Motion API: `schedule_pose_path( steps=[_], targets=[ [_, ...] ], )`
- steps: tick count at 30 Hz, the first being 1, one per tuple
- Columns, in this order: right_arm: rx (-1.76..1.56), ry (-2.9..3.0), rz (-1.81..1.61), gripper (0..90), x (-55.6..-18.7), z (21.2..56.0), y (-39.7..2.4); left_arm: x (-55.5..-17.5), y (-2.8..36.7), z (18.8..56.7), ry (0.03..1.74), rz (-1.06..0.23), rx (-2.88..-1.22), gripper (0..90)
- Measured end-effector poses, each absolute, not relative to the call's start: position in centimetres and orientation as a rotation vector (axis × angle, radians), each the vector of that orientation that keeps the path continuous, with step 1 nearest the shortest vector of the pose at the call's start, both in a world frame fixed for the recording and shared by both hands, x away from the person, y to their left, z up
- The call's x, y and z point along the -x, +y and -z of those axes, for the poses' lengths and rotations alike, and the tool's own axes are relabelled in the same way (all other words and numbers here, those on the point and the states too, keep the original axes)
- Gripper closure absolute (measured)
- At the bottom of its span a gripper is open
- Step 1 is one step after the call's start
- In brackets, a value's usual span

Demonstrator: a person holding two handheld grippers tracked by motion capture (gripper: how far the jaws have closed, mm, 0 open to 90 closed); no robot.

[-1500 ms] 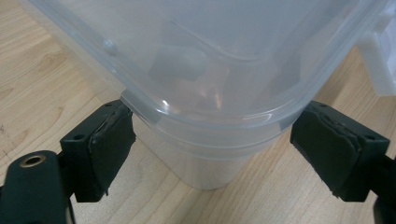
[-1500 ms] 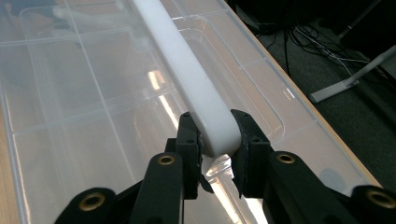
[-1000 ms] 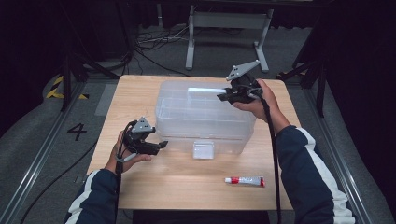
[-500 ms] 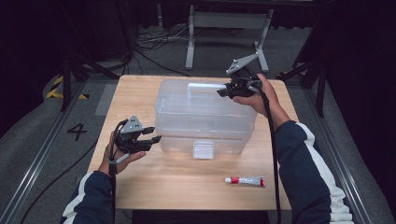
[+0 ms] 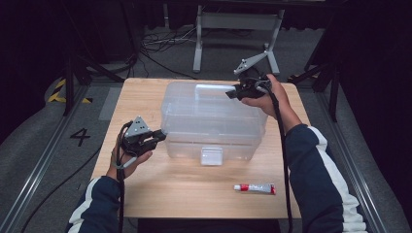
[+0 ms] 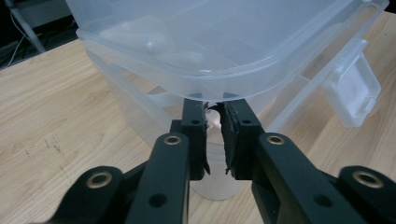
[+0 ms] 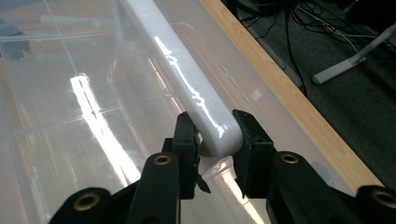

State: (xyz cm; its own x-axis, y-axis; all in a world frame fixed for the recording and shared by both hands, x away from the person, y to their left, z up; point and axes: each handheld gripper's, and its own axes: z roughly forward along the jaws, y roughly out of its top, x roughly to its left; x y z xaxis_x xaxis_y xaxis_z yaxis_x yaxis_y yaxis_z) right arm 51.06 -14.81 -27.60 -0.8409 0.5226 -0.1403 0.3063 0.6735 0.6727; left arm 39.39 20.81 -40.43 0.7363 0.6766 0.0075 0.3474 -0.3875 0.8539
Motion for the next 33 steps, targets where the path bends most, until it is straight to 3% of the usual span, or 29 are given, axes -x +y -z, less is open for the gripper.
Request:
schedule_pose_path(
  steps=[9,17,28,33],
  targets=[
    [-0.642,2.531,-0.958,70.0,-50.4,27.7,-15.0,-39.4,20.8,40.5,0.774,-0.451,-2.017,87.1],
    [-0.627,2.457,-1.023,60.7,-49.1,26.9,-17.0,-39.4,20.8,40.5,0.772,-0.463,-2.026,90.0],
    [-0.678,2.245,-1.161,49.3,-46.5,26.7,-24.6,-39.3,20.9,40.3,0.762,-0.464,-2.028,90.0],
    [-0.727,2.184,-1.141,45.2,-45.1,28.8,-28.4,-39.2,20.9,40.0,0.759,-0.472,-2.018,90.0]
  ],
)
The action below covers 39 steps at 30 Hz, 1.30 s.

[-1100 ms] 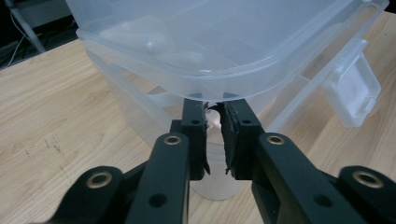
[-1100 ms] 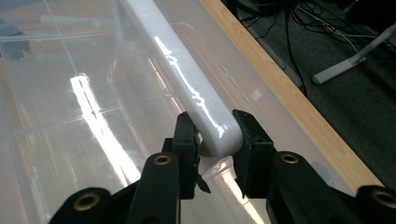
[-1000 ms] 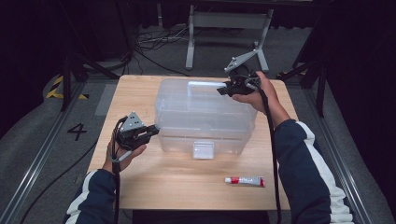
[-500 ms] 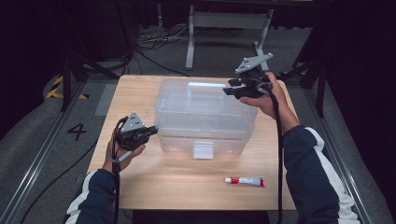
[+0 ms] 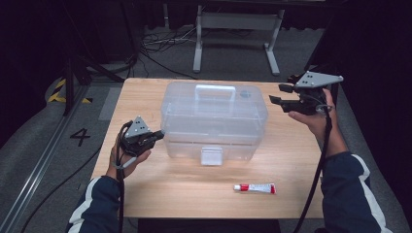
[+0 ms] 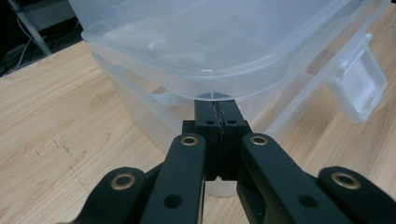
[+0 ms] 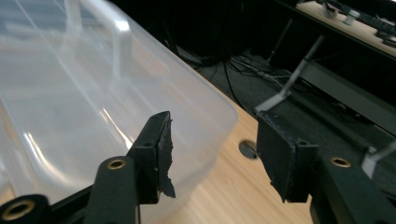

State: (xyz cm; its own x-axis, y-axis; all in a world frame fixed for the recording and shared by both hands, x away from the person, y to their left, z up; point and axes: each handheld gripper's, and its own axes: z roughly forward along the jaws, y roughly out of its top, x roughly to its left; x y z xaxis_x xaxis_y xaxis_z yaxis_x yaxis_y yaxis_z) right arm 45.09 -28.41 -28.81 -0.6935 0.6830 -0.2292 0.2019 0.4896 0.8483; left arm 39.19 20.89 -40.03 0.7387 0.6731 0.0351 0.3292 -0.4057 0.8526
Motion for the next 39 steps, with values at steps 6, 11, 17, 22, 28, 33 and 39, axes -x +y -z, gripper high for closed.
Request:
schedule_pose_path(
  steps=[6,11,17,22,28,33,39],
  targets=[
    [-0.734,2.157,-1.182,43.0,-43.8,31.9,-30.8,-39.2,21.0,39.8,0.750,-0.471,-2.011,90.0],
    [-0.728,2.220,-1.156,40.3,-43.6,34.6,-30.7,-39.4,21.0,39.4,0.744,-0.479,-1.994,90.0],
    [-0.715,2.265,-1.131,37.6,-43.4,36.7,-30.2,-39.5,21.0,38.9,0.741,-0.476,-1.975,90.0],
    [-0.705,2.296,-1.136,36.5,-43.5,37.9,-29.8,-39.7,20.9,38.5,0.736,-0.487,-1.971,90.0],
    [-0.648,2.227,-1.251,41.8,-43.1,37.8,-29.0,-39.8,20.7,38.2,0.720,-0.494,-1.964,89.9],
    [-0.623,2.187,-1.266,45.7,-43.0,38.0,-28.6,-39.9,20.6,38.1,0.718,-0.496,-1.960,88.9],
    [-0.550,2.108,-1.259,50.1,-42.4,37.7,-28.1,-39.5,20.9,37.6,0.732,-0.523,-1.935,81.5]
  ],
)
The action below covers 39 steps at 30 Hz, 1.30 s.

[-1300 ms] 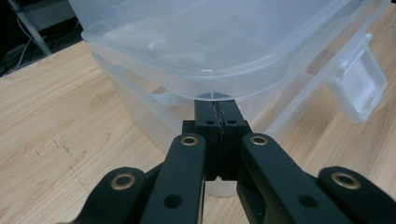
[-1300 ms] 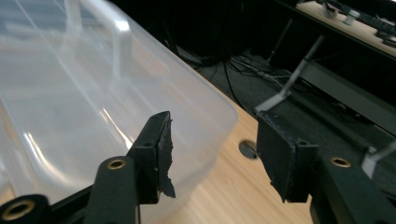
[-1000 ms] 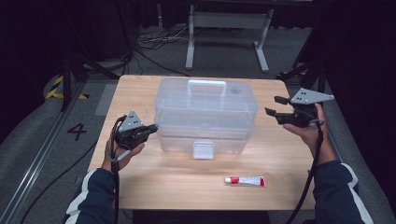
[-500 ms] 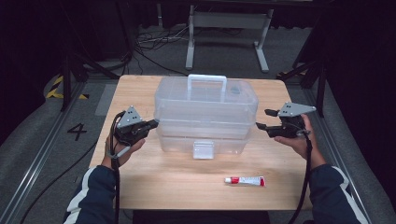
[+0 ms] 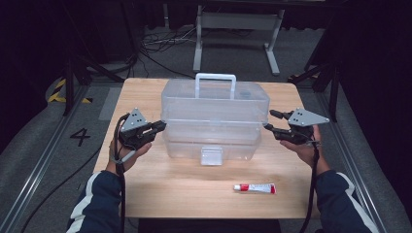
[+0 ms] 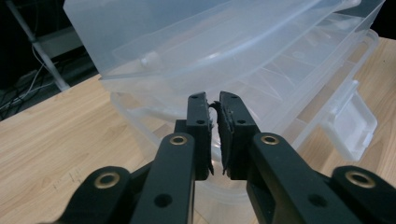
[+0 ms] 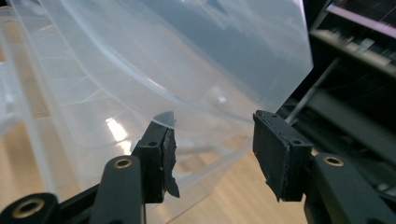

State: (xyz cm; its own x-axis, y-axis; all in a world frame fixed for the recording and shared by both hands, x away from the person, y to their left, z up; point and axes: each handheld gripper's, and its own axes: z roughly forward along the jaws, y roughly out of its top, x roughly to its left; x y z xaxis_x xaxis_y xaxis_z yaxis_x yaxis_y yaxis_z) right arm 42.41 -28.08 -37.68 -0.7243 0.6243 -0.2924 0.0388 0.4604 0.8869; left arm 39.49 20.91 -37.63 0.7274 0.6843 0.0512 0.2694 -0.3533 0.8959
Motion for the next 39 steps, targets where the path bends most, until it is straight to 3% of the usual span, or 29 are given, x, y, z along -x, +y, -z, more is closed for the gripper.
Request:
schedule_pose_path(
  steps=[4,9,22,39],
  targets=[
    [-0.503,2.019,-1.245,61.8,-41.9,37.1,-27.5,-39.1,21.3,37.6,0.741,-0.529,-1.929,77.1],
    [-0.499,1.983,-1.257,65.0,-42.0,37.0,-27.4,-38.7,21.4,38.0,0.744,-0.520,-1.952,74.6],
    [-0.524,1.854,-1.237,73.0,-42.1,36.6,-26.4,-36.8,20.2,38.8,0.659,-0.479,-2.043,55.0],
    [-0.620,1.762,-1.199,80.2,-42.9,35.4,-25.4,-37.1,18.4,39.9,0.573,-0.439,-2.107,52.8]
  ],
)
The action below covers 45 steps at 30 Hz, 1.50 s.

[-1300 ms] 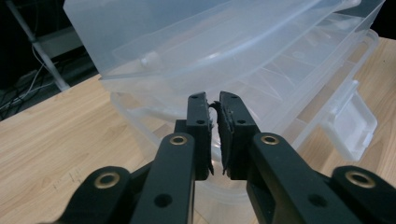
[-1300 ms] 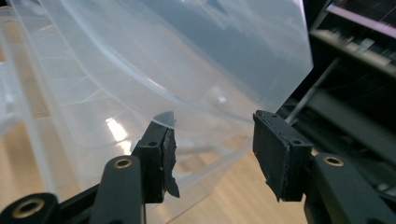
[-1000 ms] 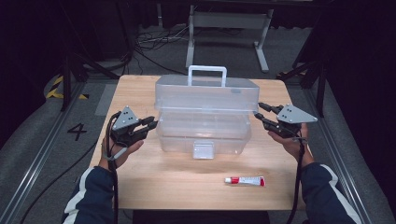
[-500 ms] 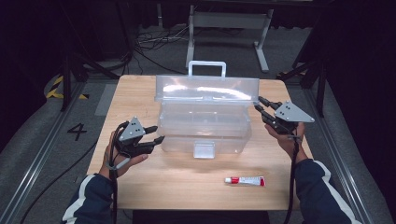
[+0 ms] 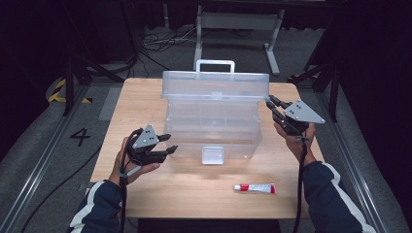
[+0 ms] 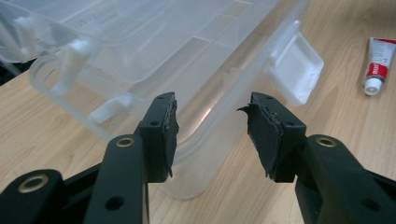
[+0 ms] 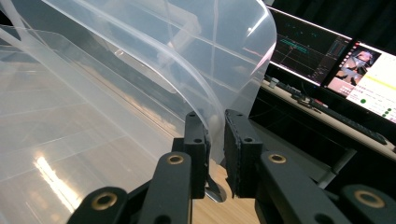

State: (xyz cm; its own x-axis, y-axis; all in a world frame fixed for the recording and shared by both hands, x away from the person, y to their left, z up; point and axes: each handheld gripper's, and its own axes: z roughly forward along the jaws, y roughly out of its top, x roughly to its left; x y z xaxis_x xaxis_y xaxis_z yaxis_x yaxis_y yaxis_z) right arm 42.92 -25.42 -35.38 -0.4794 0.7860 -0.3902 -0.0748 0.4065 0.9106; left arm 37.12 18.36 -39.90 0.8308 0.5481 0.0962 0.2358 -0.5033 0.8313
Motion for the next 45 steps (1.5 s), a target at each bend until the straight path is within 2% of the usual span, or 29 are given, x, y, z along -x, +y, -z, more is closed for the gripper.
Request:
schedule_pose_path(
  steps=[29,36,39,45],
  targets=[
    [-0.710,1.725,-1.169,83.8,-45.8,33.2,-24.6,-39.8,13.9,41.7,0.462,-0.349,-2.260,50.7],
    [-0.721,1.739,-1.187,83.9,-46.5,32.8,-24.8,-40.3,13.8,42.4,0.479,-0.360,-2.296,54.3],
    [-0.736,1.744,-1.188,84.0,-46.8,32.5,-24.7,-40.5,14.0,42.5,0.484,-0.380,-2.296,61.7],
    [-0.756,1.764,-1.200,84.0,-47.7,32.1,-24.8,-40.9,14.3,42.4,0.440,-0.341,-2.302,65.6]
  ],
)
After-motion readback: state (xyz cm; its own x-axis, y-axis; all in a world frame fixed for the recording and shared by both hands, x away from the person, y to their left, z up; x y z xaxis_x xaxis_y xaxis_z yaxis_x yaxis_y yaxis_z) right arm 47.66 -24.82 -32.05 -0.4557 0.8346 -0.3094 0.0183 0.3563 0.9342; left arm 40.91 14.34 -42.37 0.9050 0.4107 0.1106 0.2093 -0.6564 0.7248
